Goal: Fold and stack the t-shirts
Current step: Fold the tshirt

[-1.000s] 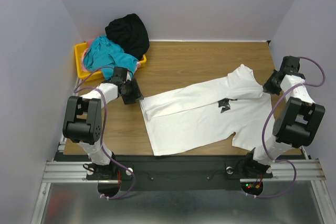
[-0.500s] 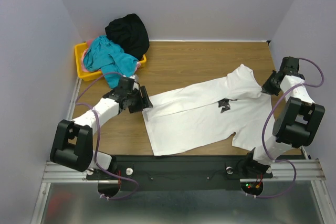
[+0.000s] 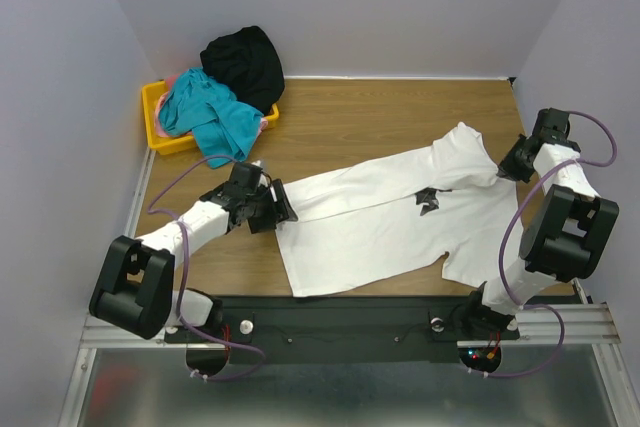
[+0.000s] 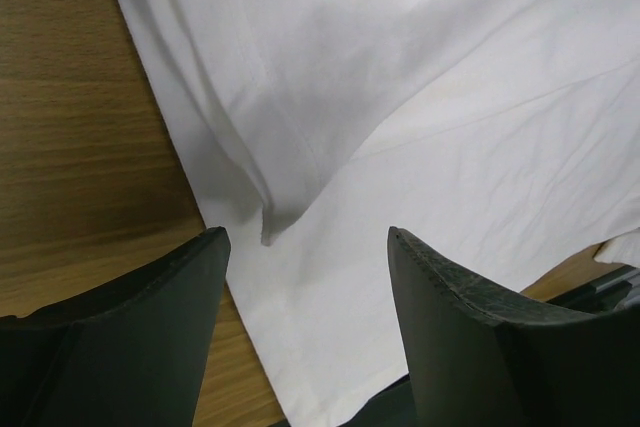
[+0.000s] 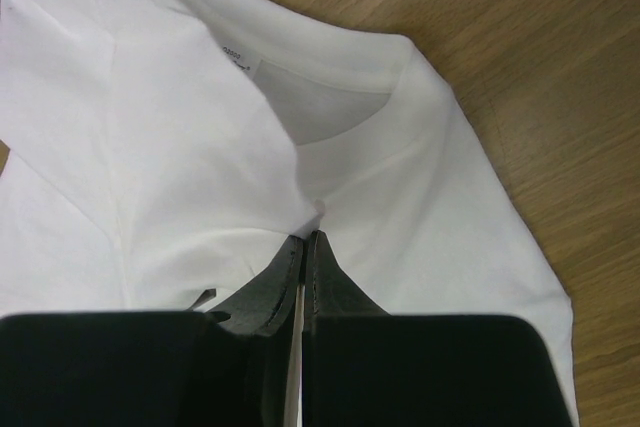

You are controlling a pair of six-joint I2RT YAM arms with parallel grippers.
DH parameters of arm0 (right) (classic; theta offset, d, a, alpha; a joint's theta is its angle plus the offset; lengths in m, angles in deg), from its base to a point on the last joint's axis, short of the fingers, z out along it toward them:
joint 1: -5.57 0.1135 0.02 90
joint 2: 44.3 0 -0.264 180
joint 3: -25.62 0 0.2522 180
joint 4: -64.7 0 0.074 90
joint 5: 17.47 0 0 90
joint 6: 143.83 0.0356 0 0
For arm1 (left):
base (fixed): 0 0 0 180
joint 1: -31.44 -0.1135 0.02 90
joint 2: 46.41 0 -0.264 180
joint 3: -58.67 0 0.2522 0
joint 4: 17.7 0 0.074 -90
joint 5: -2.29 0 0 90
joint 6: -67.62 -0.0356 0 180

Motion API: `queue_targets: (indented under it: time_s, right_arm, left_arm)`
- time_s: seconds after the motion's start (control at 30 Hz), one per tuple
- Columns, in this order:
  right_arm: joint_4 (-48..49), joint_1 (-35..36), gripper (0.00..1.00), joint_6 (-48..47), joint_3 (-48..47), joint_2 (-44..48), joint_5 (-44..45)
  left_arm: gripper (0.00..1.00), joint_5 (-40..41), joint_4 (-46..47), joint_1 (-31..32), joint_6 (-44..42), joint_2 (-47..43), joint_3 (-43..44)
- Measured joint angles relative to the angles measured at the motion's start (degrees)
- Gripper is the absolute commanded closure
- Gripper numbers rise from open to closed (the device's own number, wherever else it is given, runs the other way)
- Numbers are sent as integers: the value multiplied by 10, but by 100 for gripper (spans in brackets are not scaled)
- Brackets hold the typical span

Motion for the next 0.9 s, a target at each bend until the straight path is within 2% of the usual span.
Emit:
queue_targets:
  time_s: [0.13, 0.3, 0.4, 0.43, 0.5, 0.53, 0.63, 0.9]
  right_arm:
    - [0, 0, 100, 0, 0, 0, -1]
    - [0, 0, 100, 0, 0, 0, -1]
    - [0, 0, 100, 0, 0, 0, -1]
    - [0, 0, 100, 0, 0, 0, -1]
    - [0, 0, 100, 0, 0, 0, -1]
    - [0, 0, 100, 0, 0, 0, -1]
    - [0, 0, 99, 0, 0, 0, -1]
    - [-2, 0, 100, 0, 0, 15, -1]
  left_arm:
    - [25, 1, 17, 2, 9, 5, 0]
    - [31, 3, 29, 4, 13, 28, 0]
    - [39, 3, 38, 5, 16, 39, 0]
    - [50, 3, 42, 5, 17, 43, 0]
    - [64, 1, 47, 5, 17, 52, 0]
    - [75, 0, 49, 5, 18, 55, 0]
    - [89, -7, 50, 5, 17, 61, 0]
    - [96, -24, 37, 5, 17, 47, 0]
